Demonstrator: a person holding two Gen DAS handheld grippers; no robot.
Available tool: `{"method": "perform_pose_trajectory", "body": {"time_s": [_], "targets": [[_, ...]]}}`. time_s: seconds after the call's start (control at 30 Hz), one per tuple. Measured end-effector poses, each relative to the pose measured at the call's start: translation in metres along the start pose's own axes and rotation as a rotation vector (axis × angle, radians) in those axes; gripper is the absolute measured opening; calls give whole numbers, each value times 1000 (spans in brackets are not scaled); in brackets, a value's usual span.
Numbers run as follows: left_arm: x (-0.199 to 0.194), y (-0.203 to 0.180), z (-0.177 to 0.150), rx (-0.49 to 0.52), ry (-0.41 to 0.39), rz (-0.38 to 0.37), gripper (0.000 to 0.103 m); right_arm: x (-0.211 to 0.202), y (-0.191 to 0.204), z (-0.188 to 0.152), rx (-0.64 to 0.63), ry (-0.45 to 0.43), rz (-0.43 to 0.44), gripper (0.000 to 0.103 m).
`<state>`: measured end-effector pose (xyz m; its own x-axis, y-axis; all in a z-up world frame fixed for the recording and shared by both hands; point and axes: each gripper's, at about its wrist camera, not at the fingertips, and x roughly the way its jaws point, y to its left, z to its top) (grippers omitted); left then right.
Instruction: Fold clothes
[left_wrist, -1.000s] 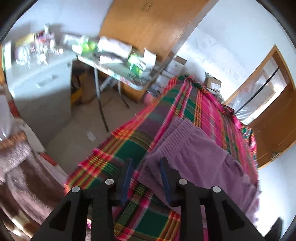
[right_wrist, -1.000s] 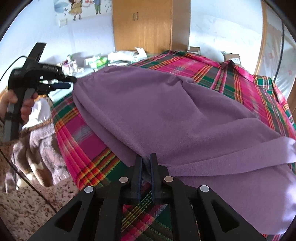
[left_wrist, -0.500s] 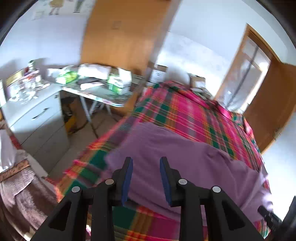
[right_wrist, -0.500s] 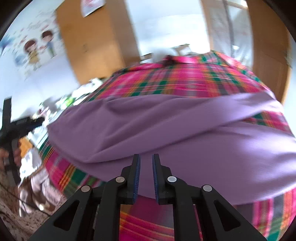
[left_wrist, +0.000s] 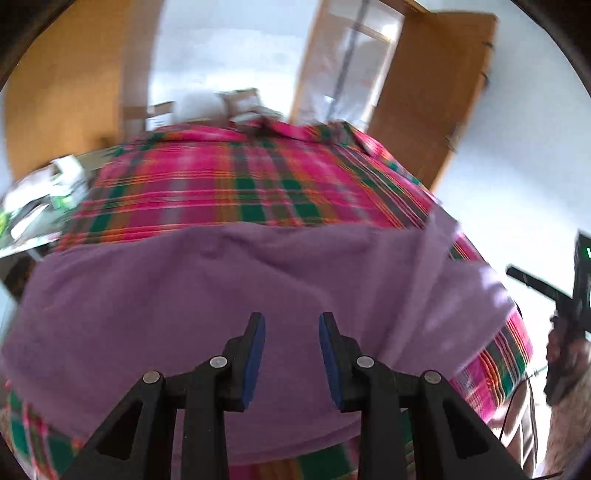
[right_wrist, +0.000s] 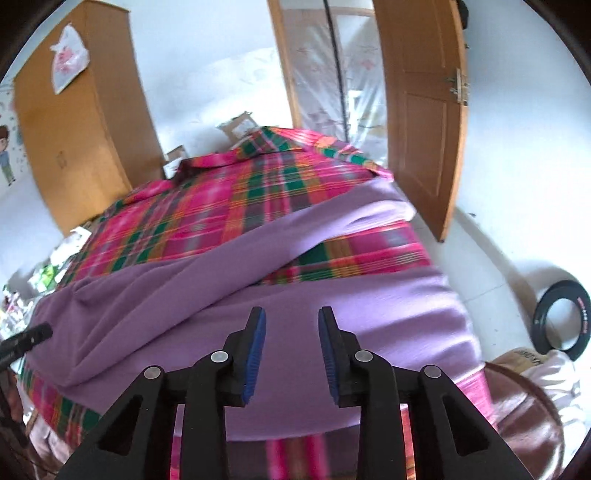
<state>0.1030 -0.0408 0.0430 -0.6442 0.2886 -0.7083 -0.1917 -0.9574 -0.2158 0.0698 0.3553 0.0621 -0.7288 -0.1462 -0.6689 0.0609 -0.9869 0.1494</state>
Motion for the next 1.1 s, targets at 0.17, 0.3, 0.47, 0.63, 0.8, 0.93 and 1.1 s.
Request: {"method": "perform_pose_trajectory", "body": {"time_s": [0.17, 0.3, 0.47, 0.63, 0.8, 0.93, 1.1], "targets": [[23, -25, 5, 51, 41, -23, 30, 29, -14, 23, 39, 39, -15, 34], [34, -33, 9, 75, 61, -41, 30, 56, -7, 40, 42, 66, 36, 34], [43, -39, 12, 87, 83, -75, 30, 97, 10, 64, 13, 115, 59, 35], [53, -45, 12, 101, 120, -112, 30, 139, 16, 84, 1, 176, 67, 35], [57, -53, 6, 121, 149, -148, 30, 164, 15, 101, 40, 213, 46, 35], [60, -54, 6, 120, 157, -159, 30, 173, 15, 109, 53, 244, 8, 35], [61, -56, 9, 128, 161, -190, 30, 185, 17, 116, 34, 282, -48, 35]]}}
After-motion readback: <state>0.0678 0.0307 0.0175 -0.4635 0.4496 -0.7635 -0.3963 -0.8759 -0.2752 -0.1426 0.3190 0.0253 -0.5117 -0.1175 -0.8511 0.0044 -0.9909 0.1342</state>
